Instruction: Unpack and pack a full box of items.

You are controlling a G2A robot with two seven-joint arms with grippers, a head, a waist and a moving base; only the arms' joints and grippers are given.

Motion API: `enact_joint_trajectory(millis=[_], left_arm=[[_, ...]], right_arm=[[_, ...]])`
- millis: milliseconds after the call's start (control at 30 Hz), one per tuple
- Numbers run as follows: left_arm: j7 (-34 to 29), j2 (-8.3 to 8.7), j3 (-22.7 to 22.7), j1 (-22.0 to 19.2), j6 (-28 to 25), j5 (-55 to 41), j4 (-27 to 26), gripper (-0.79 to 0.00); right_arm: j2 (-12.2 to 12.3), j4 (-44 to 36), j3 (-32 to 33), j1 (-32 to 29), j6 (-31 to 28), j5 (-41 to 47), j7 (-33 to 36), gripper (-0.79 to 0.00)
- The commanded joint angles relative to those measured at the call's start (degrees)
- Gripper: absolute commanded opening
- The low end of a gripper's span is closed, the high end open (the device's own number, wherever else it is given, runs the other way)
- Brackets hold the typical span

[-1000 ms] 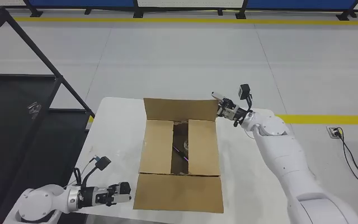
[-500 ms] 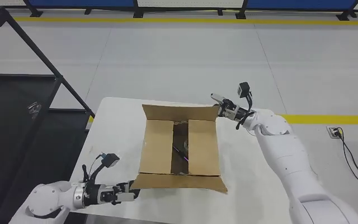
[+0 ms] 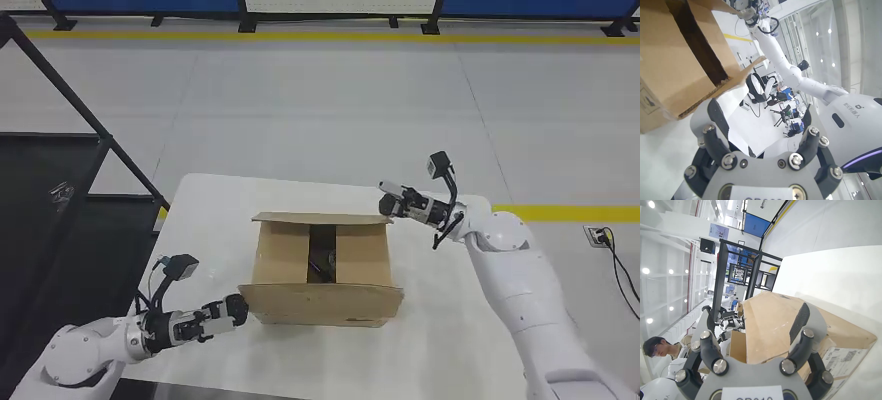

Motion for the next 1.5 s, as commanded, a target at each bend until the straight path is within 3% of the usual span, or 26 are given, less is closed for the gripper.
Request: enact_joint_trajectory(millis=[0, 100, 833, 1200, 1467], left_arm=[[2.06, -0.15, 0.37, -0.21, 1.03, 1.0, -0.73, 0.0], [4.61, -0.31, 0.63, -0.77, 2.24, 3.5, -1.38, 0.0], [5.85, -0.38, 0.81, -1.12, 3.04, 5.67, -1.88, 0.0], [13.04, -1.03, 0.77, -0.01, 4.51, 5.24, -3.4, 0.0], [16.94, -2.03, 4.1, -3.29, 7.31, 5.87, -1.35, 0.0]], right_arm=[[0.44, -3.58, 0.3, -1.68, 1.57, -1.41, -1.05, 0.0], [0.9, -9.01, 0.17, -4.21, 6.12, -3.31, -2.24, 0.0], [0.9, -9.01, 0.17, -4.21, 6.12, -3.31, -2.24, 0.0], [1.95, -14.73, 0.6, -7.46, 7.56, -2.4, 0.0, 0.0], [2.5, -18.63, -0.14, -8.72, 12.2, -2.73, 0.35, 0.0]])
